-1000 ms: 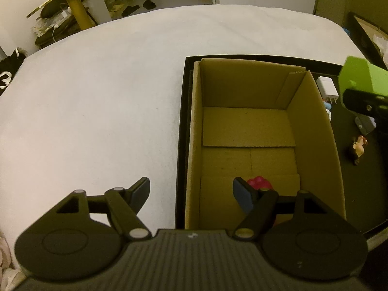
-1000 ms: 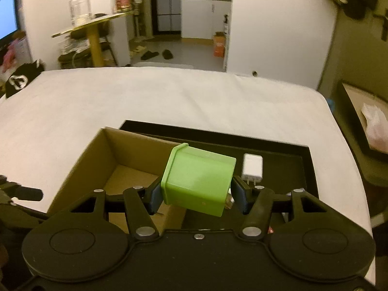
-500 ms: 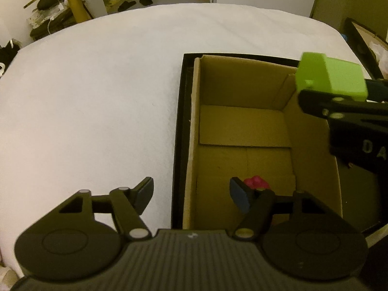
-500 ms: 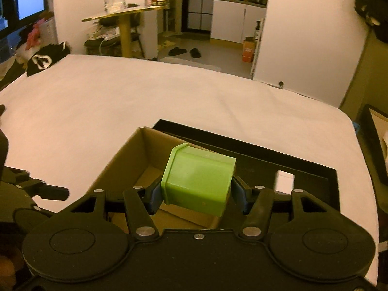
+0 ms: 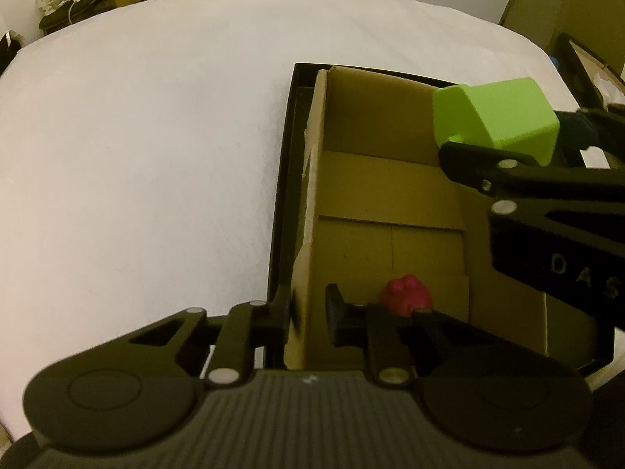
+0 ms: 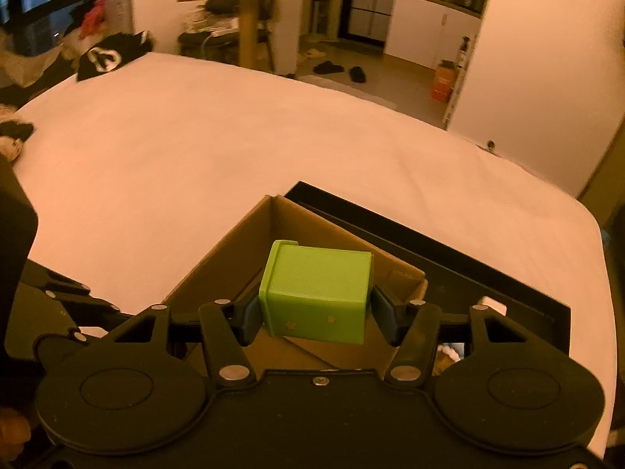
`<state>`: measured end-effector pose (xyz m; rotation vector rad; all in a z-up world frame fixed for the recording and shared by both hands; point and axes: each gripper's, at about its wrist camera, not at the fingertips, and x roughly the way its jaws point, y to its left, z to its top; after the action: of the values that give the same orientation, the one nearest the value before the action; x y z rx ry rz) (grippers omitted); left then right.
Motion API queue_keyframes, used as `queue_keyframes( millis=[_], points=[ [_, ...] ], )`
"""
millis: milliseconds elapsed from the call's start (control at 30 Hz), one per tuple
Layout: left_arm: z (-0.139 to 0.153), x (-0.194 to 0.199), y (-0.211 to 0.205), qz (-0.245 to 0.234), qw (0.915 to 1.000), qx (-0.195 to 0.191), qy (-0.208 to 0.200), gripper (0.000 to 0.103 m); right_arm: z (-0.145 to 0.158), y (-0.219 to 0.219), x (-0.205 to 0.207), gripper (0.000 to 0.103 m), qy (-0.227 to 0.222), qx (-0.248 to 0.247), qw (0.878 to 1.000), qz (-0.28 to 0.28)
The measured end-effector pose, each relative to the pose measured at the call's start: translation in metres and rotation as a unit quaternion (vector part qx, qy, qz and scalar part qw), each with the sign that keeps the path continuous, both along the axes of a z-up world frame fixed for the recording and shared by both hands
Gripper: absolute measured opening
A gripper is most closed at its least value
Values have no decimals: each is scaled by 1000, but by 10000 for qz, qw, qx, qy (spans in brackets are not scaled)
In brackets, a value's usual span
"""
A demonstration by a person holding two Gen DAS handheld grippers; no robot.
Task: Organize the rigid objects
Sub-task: 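Lift the green block with the right gripper over the box, then open the right gripper to drop the green block into the box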
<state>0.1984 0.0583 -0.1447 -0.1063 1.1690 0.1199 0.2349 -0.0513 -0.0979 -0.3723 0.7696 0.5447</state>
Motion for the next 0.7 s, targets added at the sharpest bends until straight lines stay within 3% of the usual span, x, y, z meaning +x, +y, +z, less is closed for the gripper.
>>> queue_keyframes(
  millis=[267,333,533,700],
  points=[
    [1,-2,1,43,10000,-15,-1,15,5,13,-1,59,-53,109,9993,363],
    [2,-1,1,36,10000,-3,-8,15,7,12,-1,71,-164,93,9994,285],
    [2,-1,-2,30,10000,83,13,15,9,-3,-4,80,-115,180,9998,-13],
    [4,0,-5,41,9999,149,-10,16,6,-22,-9,82,-16,314,9991,-300]
  ],
)
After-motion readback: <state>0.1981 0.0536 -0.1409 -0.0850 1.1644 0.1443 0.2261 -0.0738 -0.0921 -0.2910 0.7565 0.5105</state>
